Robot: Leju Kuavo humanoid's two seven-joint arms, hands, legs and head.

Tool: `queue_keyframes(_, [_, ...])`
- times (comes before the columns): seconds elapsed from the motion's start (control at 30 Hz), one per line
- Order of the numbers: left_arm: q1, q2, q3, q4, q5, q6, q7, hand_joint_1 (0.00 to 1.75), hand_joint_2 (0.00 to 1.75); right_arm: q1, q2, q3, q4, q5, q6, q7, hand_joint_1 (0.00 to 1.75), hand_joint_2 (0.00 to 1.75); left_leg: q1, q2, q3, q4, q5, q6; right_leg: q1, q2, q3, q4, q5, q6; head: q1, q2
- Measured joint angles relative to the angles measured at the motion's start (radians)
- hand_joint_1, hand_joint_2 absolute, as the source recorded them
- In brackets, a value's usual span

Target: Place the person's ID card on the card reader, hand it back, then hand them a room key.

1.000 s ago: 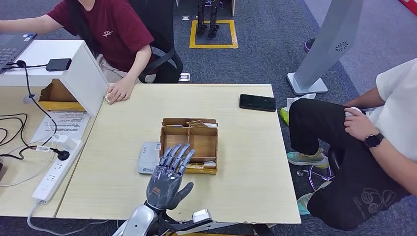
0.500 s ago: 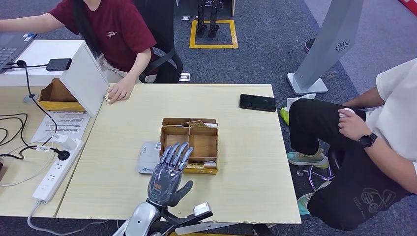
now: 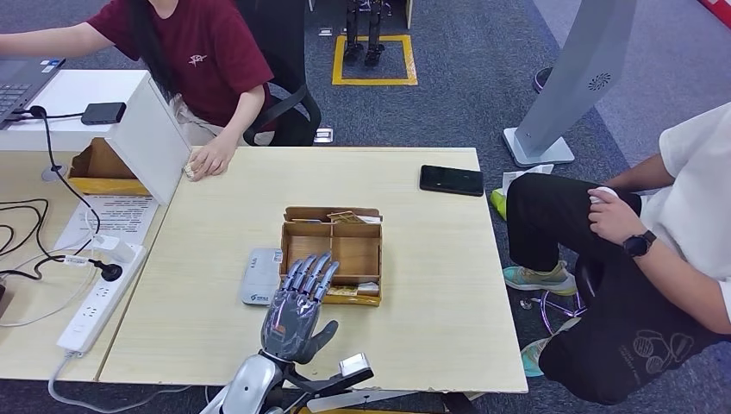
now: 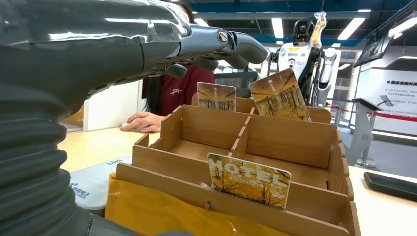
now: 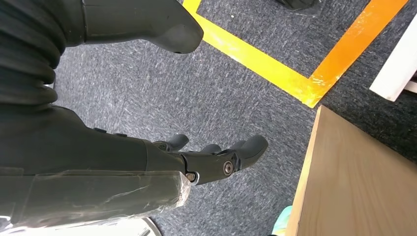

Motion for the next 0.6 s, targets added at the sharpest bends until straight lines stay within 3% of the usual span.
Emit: queue_keyframes(0.6, [-0.021,-0.027,0.033,0.070,0.060,0.009,0.000,0.00,1.75,0.000,0.000,0.006,0.000,0.004,0.000,-0.002,0.00,1.75,0.000,0.000,0.000,0.000,0.000,0.000,0.000,0.000,0.000,0.000,0.000,0.000,0.000,0.000])
